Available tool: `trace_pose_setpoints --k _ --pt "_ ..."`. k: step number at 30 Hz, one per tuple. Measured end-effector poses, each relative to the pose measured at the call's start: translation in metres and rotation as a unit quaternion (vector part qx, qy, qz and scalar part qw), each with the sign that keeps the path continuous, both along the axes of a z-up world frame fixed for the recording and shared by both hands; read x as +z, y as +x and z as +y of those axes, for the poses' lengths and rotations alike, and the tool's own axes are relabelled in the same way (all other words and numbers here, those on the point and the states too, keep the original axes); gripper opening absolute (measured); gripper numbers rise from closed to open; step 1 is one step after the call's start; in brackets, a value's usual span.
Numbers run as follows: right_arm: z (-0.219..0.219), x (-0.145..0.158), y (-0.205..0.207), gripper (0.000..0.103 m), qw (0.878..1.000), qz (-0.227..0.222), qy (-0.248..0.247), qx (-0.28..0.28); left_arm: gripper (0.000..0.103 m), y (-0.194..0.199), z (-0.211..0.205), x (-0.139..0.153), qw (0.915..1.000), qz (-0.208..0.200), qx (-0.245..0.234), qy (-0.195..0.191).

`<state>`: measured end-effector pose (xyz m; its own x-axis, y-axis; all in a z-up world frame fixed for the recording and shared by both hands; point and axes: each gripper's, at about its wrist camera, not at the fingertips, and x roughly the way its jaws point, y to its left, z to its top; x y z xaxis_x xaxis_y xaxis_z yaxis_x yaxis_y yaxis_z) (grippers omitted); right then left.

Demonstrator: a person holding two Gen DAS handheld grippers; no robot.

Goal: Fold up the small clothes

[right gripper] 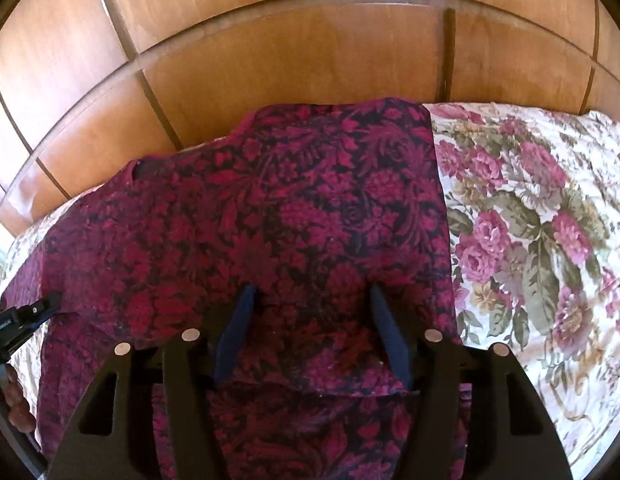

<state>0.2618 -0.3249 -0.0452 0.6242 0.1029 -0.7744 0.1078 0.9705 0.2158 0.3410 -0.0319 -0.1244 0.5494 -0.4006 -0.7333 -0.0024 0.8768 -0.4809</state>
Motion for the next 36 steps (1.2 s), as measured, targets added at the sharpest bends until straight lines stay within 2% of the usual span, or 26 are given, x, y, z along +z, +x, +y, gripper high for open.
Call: trace_pose_setpoints --k 4,7,8,9,13,15,18,20,21,23,26,27,30,33,35,36 --pt "0.009 0.019 -0.026 0.074 1.0 -0.025 -0.004 0.006 0.049 -0.019 0.037 0.003 0.9985 -0.004 0.049 -0.025" --pt "0.027 0.023 -0.047 0.08 0.999 -0.033 -0.005 0.025 0.05 -0.033 0.076 0.002 0.9959 -0.001 0.082 -0.038" --pt "0.037 0.02 -0.055 0.08 0.999 -0.029 -0.012 0.039 0.054 -0.038 0.093 0.002 0.9944 0.002 0.097 -0.042" --pt "0.048 0.016 -0.061 0.081 0.998 -0.024 -0.023 0.05 0.063 -0.041 0.106 0.002 0.993 0.004 0.109 -0.046" --pt "0.09 -0.004 -0.082 0.081 0.993 -0.009 -0.071 0.098 0.065 -0.065 0.178 0.0 0.9791 0.021 0.193 -0.06" --pt "0.104 -0.012 -0.087 0.084 0.989 -0.011 -0.1 0.107 0.065 -0.078 0.211 0.0 0.9701 0.019 0.229 -0.077" --pt "0.119 -0.018 -0.09 0.092 0.984 -0.019 -0.15 0.098 0.065 -0.099 0.263 0.001 0.9459 -0.002 0.314 -0.081" --pt "0.114 -0.023 -0.086 0.1 0.988 -0.004 -0.136 0.076 0.065 -0.102 0.284 -0.002 0.9361 0.003 0.339 -0.092" --pt "0.108 -0.026 -0.084 0.101 0.991 0.003 -0.113 0.07 0.065 -0.104 0.3 -0.006 0.9254 0.006 0.365 -0.102" --pt "0.099 -0.029 -0.082 0.101 0.995 0.011 -0.074 0.066 0.065 -0.106 0.321 -0.013 0.9121 0.003 0.386 -0.137" --pt "0.101 -0.03 -0.082 0.101 0.994 0.007 -0.083 0.066 0.065 -0.097 0.347 -0.026 0.8957 0.012 0.393 -0.207" --pt "0.102 -0.03 -0.082 0.101 0.994 0.006 -0.089 0.065 0.065 -0.094 0.352 -0.027 0.8932 0.013 0.396 -0.214" --pt "0.106 -0.031 -0.082 0.101 0.994 -0.002 -0.09 0.064 0.059 -0.079 0.36 -0.028 0.8952 0.022 0.391 -0.212" --pt "0.11 -0.031 -0.083 0.101 0.994 -0.007 -0.088 0.064 0.049 -0.071 0.366 -0.029 0.8934 0.034 0.401 -0.199" --pt "0.105 -0.032 -0.087 0.101 0.994 -0.008 -0.089 0.064 0.028 -0.061 0.369 -0.028 0.9011 0.04 0.395 -0.174" --pt "0.104 -0.031 -0.087 0.101 0.994 -0.008 -0.088 0.064 0.015 -0.057 0.37 -0.027 0.9056 0.048 0.394 -0.15"
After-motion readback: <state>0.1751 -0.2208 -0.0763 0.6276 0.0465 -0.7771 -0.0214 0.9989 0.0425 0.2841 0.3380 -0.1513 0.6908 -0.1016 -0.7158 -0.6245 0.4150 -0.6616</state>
